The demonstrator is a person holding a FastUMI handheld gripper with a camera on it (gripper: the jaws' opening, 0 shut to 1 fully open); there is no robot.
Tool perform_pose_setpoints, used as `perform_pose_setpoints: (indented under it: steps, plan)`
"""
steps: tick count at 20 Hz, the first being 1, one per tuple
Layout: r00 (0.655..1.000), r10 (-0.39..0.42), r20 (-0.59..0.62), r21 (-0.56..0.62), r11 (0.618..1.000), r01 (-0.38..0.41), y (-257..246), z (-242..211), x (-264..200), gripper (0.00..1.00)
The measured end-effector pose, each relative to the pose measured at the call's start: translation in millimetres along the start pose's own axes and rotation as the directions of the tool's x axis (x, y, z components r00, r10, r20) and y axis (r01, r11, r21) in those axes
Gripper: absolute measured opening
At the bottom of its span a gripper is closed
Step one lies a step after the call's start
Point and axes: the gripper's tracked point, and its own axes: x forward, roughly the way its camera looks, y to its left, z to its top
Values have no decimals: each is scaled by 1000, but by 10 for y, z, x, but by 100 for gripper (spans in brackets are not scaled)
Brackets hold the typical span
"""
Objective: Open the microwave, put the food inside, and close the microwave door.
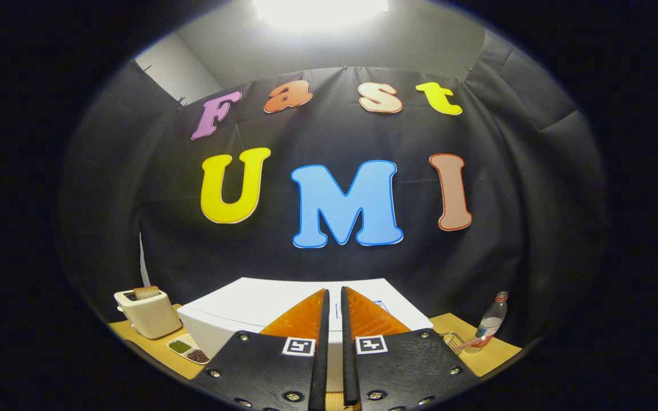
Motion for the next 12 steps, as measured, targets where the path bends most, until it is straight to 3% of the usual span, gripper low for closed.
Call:
perform_pose_setpoints:
  steps: [3,5,7,9,12]
  plan:
    - [1000,14,4,56,998,-14,-215,134,-27,10]
    - [999,-8,34,31,1000,7,-377,251,-48,10]
    - [999,25,43,11,1000,-25,-366,276,-116,11]
    - [999,47,-3,-39,998,-47,-356,140,-101,11]
    - [996,82,-41,-23,996,-83,-264,107,-100,11]
